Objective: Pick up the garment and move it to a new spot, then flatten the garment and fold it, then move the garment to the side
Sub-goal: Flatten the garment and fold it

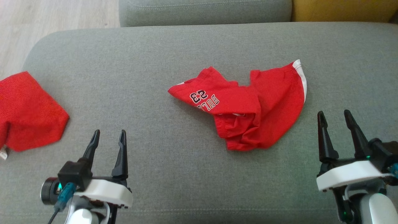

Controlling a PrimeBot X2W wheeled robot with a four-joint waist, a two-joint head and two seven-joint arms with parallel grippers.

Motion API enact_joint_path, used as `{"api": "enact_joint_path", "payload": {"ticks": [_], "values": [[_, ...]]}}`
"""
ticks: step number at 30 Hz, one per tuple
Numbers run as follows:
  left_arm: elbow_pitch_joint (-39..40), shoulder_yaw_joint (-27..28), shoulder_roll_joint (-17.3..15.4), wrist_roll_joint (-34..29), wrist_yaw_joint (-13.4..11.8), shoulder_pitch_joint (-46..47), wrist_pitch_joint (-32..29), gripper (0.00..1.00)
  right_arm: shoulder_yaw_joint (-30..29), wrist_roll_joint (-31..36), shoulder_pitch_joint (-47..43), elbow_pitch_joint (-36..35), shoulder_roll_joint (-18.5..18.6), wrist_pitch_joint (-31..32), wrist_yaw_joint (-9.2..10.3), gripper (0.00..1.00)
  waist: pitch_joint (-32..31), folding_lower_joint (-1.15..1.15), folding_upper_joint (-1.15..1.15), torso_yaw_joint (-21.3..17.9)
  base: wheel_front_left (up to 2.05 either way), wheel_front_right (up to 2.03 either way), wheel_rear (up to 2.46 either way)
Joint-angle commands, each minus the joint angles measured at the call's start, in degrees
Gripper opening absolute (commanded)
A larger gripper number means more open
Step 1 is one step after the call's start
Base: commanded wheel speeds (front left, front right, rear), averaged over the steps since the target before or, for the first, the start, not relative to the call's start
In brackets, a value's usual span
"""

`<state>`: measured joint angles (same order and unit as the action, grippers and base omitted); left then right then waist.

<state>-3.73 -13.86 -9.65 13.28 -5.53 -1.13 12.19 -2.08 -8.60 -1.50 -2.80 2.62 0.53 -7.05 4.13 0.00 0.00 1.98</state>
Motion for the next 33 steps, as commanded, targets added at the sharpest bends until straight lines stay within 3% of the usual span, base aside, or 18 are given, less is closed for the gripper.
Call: {"api": "enact_joint_path", "payload": {"ticks": [1, 6, 13, 17, 21, 27, 28, 29, 30, 33], "values": [[2.2, 2.0, -1.1, 0.7, -0.2, 1.7, -0.1, 1.00, 1.4, -0.4, 1.0, -2.3, 0.3, 0.3, -0.44, 1.00, 0.1, 0.00, 0.00, 0.0, 0.00, 0.00, 0.00], [2.3, 0.0, -1.2, 0.5, 1.2, 3.1, -1.1, 1.00, 1.9, -0.7, 1.5, -2.7, 0.3, 0.4, -0.44, 1.00, 1.1, 0.00, 0.00, -0.4, 0.00, 0.00, 0.00], [-1.5, -9.7, 3.0, 1.6, 8.8, 11.7, -6.9, 1.00, 3.9, -0.6, 3.9, -3.7, 0.3, 0.4, -0.44, 1.00, 5.5, 0.00, 0.00, -3.1, 0.00, 0.00, 0.00], [-7.6, -14.6, 5.2, 4.7, 11.5, 17.5, -10.6, 1.00, 5.9, -1.0, 5.4, -4.0, 0.3, 0.1, -0.44, 1.00, 8.3, 0.00, 0.00, -6.8, 0.00, 0.00, 0.00], [-13.5, -16.1, 5.9, 7.9, 12.1, 20.5, -12.6, 1.00, 6.2, -1.5, 6.1, -3.8, 0.3, -0.7, -0.44, 1.00, 9.7, 0.00, 0.00, -9.6, 0.00, 0.00, 0.00], [-18.9, -16.8, 6.3, 11.7, 12.6, 23.4, -11.1, 1.00, 5.8, -2.3, 6.0, -3.2, 0.3, -1.7, -0.44, 1.00, 10.6, 0.00, 0.00, -12.0, 0.00, 0.00, 0.00], [-19.4, -17.1, 6.2, 12.0, 12.7, 23.9, -10.4, 0.44, 5.8, -2.5, 6.0, -3.1, 0.3, -1.9, -0.44, 1.00, 10.6, 0.00, 0.00, -12.3, 0.00, 0.00, 0.00], [-19.4, -17.1, 6.2, 12.0, 12.7, 23.9, -10.4, 0.44, 5.8, -2.5, 6.0, -3.1, 0.3, -1.9, -0.44, 1.00, 10.6, 0.00, 0.00, -12.3, 0.00, 0.00, 0.00], [-19.7, -17.2, 6.1, 12.3, 12.8, 24.2, -9.6, 0.00, 5.8, -2.6, 5.9, -2.9, 0.3, -2.0, -0.44, 1.00, 10.6, 0.00, 0.00, -12.4, 0.00, 0.00, 0.00], [-19.3, -17.7, 4.9, 13.1, 12.9, 24.2, -7.8, 0.00, 5.8, -2.9, 5.7, -2.5, 0.3, -2.3, -0.44, 1.00, 10.2, 0.00, 0.00, -12.6, 0.00, 0.00, 0.00]]}}
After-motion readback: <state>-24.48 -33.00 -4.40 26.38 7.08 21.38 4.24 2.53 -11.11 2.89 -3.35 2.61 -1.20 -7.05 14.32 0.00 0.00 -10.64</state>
